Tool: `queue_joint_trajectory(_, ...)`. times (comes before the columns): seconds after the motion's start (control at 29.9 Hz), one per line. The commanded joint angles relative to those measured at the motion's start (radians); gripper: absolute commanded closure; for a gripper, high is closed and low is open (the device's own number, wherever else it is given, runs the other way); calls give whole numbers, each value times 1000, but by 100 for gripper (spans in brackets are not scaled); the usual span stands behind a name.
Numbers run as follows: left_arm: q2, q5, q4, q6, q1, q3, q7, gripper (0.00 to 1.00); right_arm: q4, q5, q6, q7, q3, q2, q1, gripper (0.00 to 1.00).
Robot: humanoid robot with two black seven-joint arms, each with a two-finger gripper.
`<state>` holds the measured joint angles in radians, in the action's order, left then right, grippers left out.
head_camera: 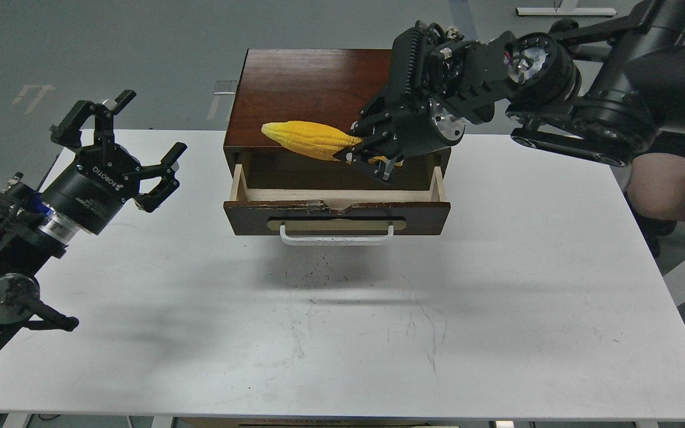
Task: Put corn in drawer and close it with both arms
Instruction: 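Lower the corn into the open drawer with the right gripper, then open the right gripper and withdraw it back beside the table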
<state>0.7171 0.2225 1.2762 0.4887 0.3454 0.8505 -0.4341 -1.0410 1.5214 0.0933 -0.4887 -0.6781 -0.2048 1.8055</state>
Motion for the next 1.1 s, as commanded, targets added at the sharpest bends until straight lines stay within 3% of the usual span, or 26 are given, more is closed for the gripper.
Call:
queue_joint_trajectory(0.0, 5, 0, 0, 0, 0, -1, -2, 0, 3, 0, 0, 0, -3, 2, -23, 88)
queue_joint_trajectory(0.17, 4, 0, 0, 0, -2, -1, -2, 0, 6, -1, 0, 0, -5, 16, -37, 71)
queue_joint_trajectory(0.4, 2, 0, 0, 0, -2, -1, -2, 0, 6, -1, 0, 0, -6, 22, -52, 60)
queue_joint_trajectory(0.53, 4, 0, 0, 0, -2, -1, -2, 0, 6, -3, 0, 0, -6, 24, -54, 34)
queue_joint_trajectory(0.8, 2, 0, 0, 0, -2, -1, -2, 0, 6, -17, 6, 0, -1, 18, -51, 6)
queue_joint_trajectory(1.07, -1, 0, 0, 0, -3, -1, -2, 0, -1, -142, 5, 0, 84, -56, -29, 3)
